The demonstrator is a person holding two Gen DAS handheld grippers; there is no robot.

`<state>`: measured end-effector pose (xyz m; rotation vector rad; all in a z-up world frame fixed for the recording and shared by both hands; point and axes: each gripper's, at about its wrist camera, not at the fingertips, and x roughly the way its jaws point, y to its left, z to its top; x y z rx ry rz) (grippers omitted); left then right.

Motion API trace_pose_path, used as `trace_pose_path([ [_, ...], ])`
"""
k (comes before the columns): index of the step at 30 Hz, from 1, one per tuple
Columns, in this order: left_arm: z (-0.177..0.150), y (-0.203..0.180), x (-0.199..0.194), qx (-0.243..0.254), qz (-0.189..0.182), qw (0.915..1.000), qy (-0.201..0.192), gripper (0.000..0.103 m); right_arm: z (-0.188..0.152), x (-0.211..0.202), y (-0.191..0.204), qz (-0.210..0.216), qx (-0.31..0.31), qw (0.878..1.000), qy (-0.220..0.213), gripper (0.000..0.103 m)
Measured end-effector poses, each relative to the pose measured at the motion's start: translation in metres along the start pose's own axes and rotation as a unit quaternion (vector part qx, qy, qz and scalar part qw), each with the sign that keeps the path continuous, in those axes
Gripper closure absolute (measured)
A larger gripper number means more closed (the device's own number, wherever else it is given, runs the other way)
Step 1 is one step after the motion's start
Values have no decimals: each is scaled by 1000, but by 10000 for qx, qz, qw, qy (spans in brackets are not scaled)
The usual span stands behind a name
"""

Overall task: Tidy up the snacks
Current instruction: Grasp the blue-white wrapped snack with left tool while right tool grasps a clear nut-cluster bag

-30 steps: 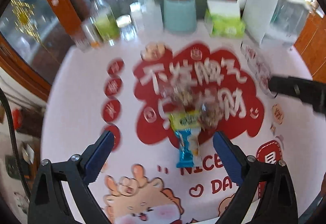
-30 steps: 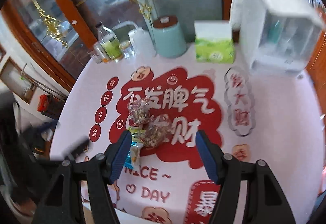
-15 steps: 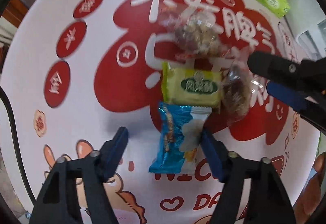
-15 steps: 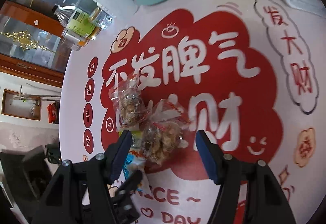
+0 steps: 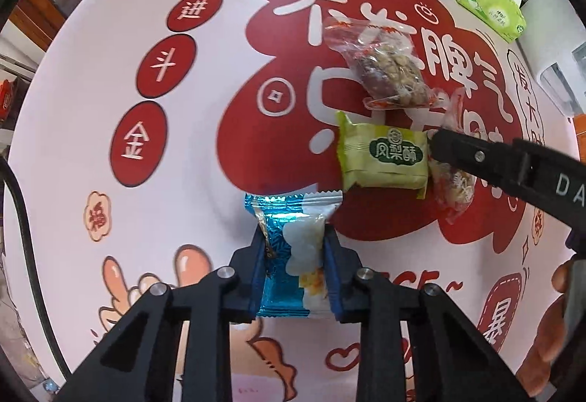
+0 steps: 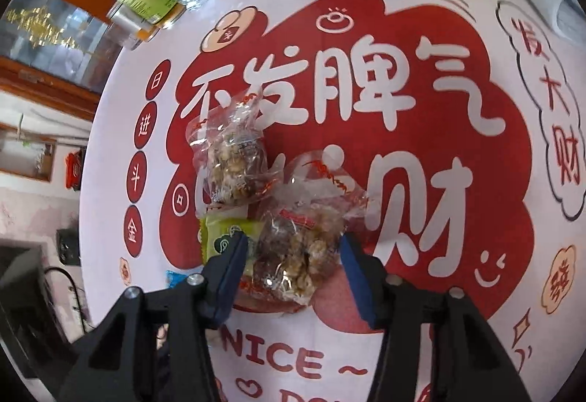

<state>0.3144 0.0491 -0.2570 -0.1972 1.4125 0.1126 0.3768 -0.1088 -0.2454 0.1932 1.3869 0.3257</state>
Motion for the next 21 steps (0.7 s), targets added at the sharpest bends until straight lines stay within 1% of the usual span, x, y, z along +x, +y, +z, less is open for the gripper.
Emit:
trace_pose_path([
  [1, -1, 2, -4, 8, -8, 10000, -50, 78, -1, -2, 1, -29, -53, 10000, -31, 58],
  [3, 1, 3, -12, 29, 6, 9999, -133, 78, -3, -3, 1, -72, -91, 9999, -37, 60],
  [6, -1, 3, -23, 81, 38, 9996, -260, 78, -7, -5, -2, -97, -97, 9999, -60, 61],
  [9, 1, 0, -42, 165, 78, 9990, -406, 78, -12, -11, -5, -25, -35, 9999, -103, 61],
  [12, -2, 0, -63, 255, 90, 9981, -548, 78, -19, -27, -7, 103, -9, 9997, -217, 61],
  [14, -3, -8, -74, 345, 107, 9971, -672, 78, -23, -39, -7, 139, -36, 9994, -301, 61],
  [18, -19, -7, -110, 505, 107, 9944, -922, 78, -39, -73, -9, 245, -103, 9983, -521, 61],
  [21, -37, -8, -136, 613, 50, 9923, -1072, 78, -57, -103, -11, 310, -193, 9966, -735, 61],
])
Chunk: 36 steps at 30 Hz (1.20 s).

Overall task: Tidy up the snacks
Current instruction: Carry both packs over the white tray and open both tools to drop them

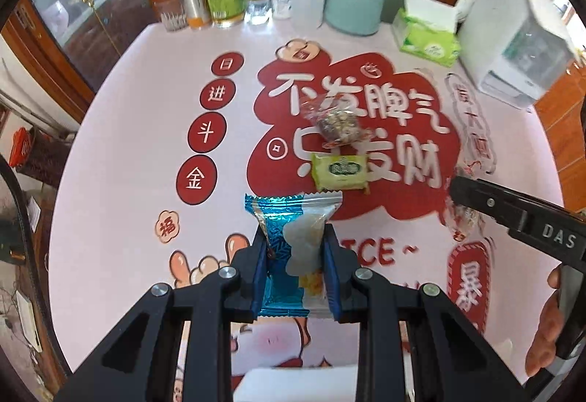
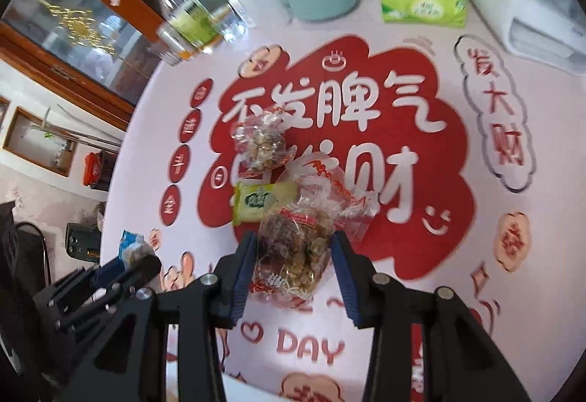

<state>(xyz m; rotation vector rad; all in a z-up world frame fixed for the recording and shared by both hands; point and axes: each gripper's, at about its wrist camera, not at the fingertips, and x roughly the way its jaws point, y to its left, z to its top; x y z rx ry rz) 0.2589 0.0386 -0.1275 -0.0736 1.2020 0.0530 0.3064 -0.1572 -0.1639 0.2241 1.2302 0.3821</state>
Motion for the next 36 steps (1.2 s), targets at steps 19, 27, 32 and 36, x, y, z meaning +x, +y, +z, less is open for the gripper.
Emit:
trace_pose_path([
  [19, -118, -43, -154, 780, -211, 9931, -849, 78, -132, -173, 28, 489, -610, 9909, -1098, 60],
  [27, -162, -61, -173, 985, -180, 9899, -1005, 78, -184, -206, 51, 557, -1126, 9827, -1363, 60],
  [32, -185, -67, -176, 1013, -123, 9895, -1027, 78, -217, -204, 56, 599, -1276, 9812, -1321, 60],
  [36, -203, -67, -170, 1002, -48, 9903, -957, 78, -237, -192, 55, 531, -1311, 9829, -1182, 59],
])
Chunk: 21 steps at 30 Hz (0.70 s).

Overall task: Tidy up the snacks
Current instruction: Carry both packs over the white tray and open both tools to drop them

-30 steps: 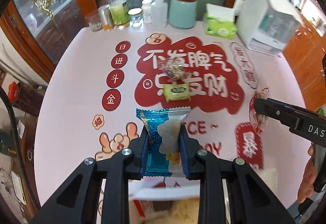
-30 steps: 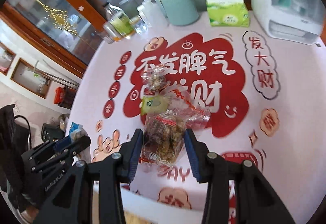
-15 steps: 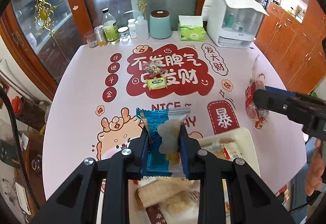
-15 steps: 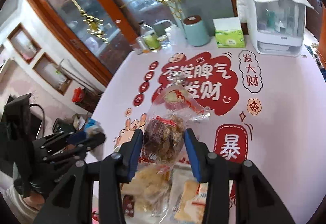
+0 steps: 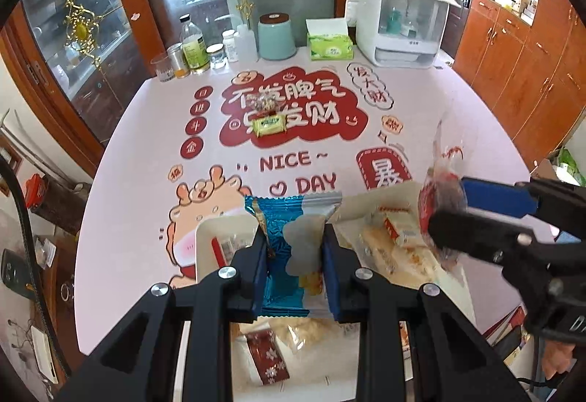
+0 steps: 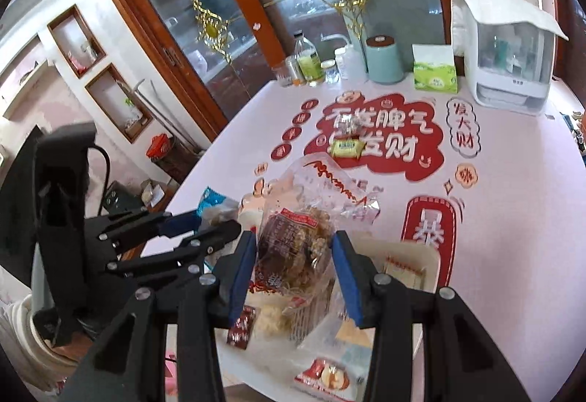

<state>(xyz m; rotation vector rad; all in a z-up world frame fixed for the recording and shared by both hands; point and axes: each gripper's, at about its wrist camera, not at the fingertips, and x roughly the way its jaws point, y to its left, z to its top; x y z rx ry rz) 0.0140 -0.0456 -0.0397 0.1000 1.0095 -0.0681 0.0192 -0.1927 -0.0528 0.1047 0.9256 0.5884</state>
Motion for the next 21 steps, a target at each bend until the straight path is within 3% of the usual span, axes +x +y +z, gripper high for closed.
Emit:
trace_pose_path([
  [9, -39, -3, 25, -51, 205, 9989, 416, 78, -44, 27, -3, -111, 104, 9987, 484, 59],
  [15, -55, -4, 37, -74, 272, 9973, 682, 76, -54, 37, -3, -89, 119, 9974, 711, 59],
  [16, -56, -4, 39, -87, 283, 9970, 712, 68, -54, 36, -2, -122, 123, 9974, 698, 59],
  [19, -58, -1, 41, -190, 316, 9965, 744, 27, -53, 34, -3, -243, 150, 9973, 678, 58],
  [21, -59, 1, 38, -238, 328, 9969, 672, 23, -54, 34, -4, -313, 192, 9971, 674, 58],
])
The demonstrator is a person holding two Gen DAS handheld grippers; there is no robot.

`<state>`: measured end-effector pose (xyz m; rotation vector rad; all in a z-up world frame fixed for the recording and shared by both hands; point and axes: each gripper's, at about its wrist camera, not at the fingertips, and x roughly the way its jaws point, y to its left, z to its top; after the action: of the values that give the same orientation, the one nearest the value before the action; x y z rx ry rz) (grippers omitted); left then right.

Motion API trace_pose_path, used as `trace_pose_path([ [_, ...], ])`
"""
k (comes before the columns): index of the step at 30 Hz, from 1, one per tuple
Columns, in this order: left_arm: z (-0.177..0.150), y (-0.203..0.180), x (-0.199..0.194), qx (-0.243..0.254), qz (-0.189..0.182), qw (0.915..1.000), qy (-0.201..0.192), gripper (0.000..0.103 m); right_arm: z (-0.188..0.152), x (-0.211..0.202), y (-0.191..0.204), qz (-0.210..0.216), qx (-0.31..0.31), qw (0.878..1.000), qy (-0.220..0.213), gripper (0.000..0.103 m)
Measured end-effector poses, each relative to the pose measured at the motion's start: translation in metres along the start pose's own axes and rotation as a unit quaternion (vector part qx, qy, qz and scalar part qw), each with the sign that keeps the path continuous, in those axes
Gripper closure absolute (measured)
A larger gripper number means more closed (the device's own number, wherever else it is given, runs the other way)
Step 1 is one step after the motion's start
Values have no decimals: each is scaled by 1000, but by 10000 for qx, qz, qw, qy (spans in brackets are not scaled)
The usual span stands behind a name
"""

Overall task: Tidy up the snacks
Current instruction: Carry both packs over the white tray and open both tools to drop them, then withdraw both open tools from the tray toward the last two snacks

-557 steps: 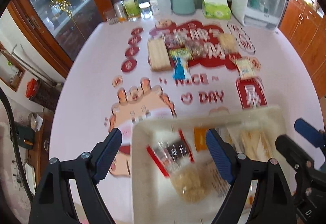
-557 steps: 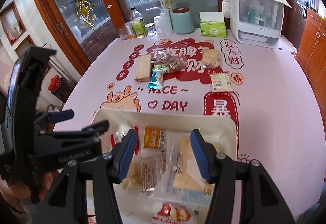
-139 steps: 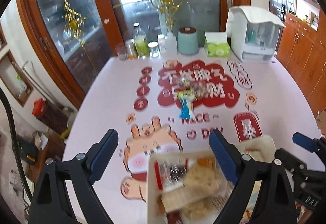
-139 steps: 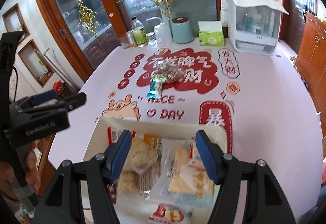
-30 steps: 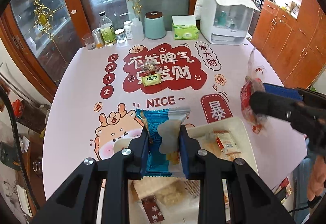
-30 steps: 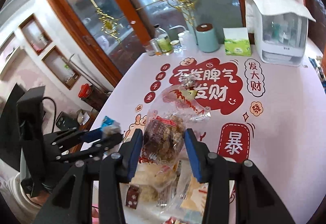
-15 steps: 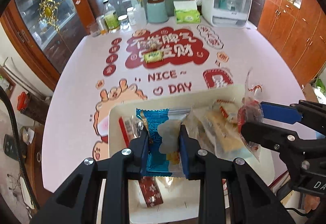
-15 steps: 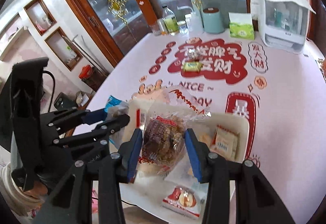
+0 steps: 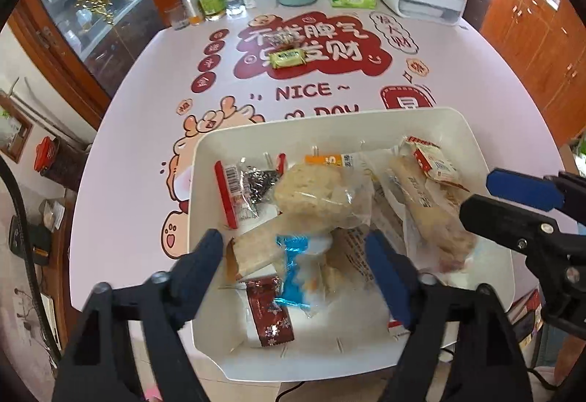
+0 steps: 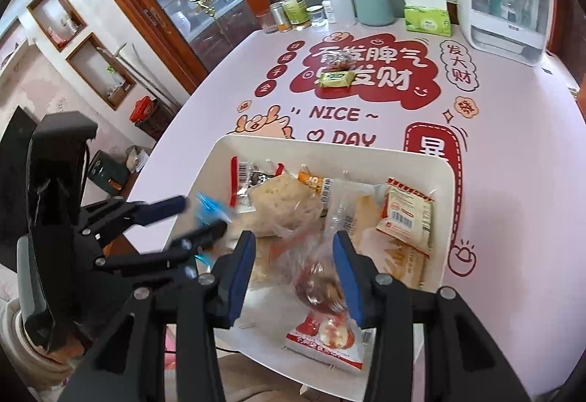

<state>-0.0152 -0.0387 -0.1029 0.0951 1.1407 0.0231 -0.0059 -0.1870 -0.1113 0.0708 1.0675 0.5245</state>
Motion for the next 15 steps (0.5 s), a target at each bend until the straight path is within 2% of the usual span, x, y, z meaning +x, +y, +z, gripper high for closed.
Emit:
trace_pose_path([
  [5, -3, 2, 1, -69, -140, 9999, -49, 23, -3, -4, 3, -241, 24, 9997, -96, 57],
  [15, -4, 25, 8, -754, -246, 9968, 24, 23, -10, -16, 11, -581, -166, 9970, -478, 54],
])
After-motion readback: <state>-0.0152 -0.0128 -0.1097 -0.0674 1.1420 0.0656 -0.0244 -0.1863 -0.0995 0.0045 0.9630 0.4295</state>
